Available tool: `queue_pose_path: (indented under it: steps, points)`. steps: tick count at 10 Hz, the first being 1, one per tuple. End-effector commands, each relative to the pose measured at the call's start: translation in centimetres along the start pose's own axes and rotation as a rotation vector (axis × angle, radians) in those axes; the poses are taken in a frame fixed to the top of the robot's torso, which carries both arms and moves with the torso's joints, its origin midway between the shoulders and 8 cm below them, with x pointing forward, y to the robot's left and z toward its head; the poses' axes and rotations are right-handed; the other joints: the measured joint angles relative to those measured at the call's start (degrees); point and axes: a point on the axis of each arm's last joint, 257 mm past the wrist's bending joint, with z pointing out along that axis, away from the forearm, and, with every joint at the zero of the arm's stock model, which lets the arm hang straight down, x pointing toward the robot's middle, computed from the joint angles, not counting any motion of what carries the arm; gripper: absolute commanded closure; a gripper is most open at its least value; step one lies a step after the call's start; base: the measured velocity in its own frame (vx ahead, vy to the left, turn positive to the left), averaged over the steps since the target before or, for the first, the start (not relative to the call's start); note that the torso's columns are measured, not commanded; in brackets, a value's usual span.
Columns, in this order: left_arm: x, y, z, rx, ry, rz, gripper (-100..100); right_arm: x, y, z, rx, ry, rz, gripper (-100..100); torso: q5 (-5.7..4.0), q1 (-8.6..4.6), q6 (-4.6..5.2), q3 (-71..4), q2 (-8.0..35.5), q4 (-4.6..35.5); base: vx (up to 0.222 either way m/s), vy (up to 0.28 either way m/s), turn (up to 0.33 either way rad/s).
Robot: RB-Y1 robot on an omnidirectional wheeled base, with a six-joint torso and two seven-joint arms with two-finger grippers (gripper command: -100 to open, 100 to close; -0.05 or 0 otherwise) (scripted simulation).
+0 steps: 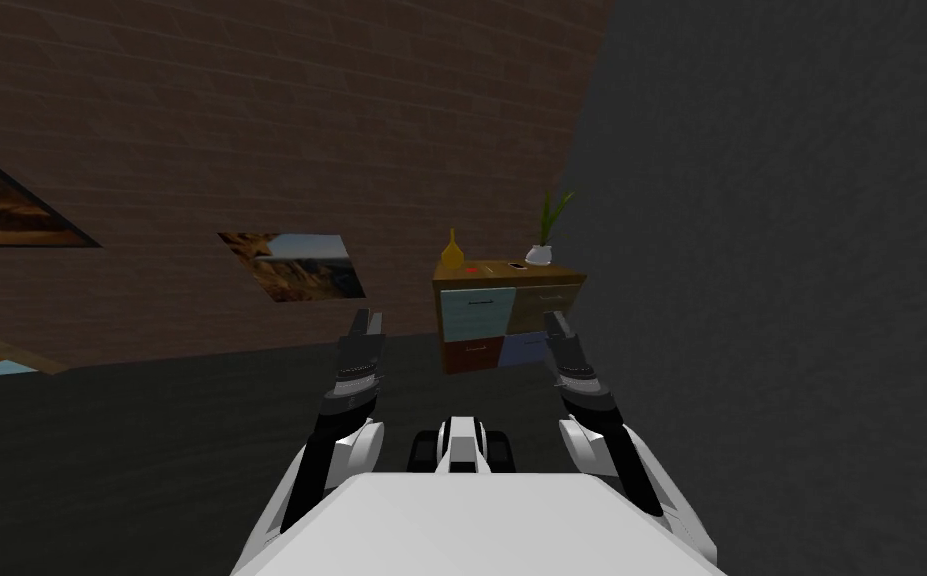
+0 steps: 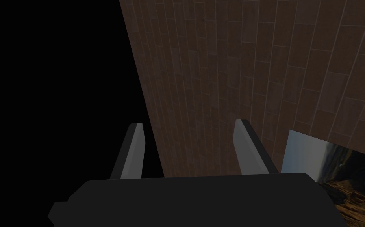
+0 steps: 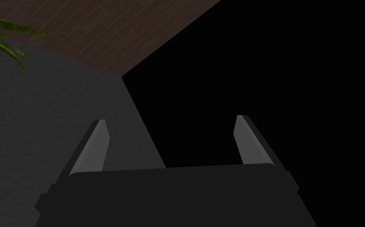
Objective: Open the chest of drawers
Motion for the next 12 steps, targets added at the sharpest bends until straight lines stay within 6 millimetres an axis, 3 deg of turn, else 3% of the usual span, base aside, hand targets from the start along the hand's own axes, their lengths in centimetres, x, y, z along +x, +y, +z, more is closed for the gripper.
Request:
queue_pose_path:
  steps: [1, 12]
  points:
    - [0.0, 0.0, 0.0, 0.000, 0.000, 0.000, 0, 0.4, -0.1, -0.1, -0.007, 0.013, -0.100, -100, 0.01, 0.09, -0.02, -0.05, -0.11, -0.02, 0.070, 0.061, 0.036]
    - [0.0, 0.0, 0.0, 0.000, 0.000, 0.000, 0, 1.9, -1.4, -1.0, -0.022, 0.065, -0.478, -100, -0.01, -0.02, 0.00, 0.01, 0.02, 0.00, 0.053, 0.046, 0.027]
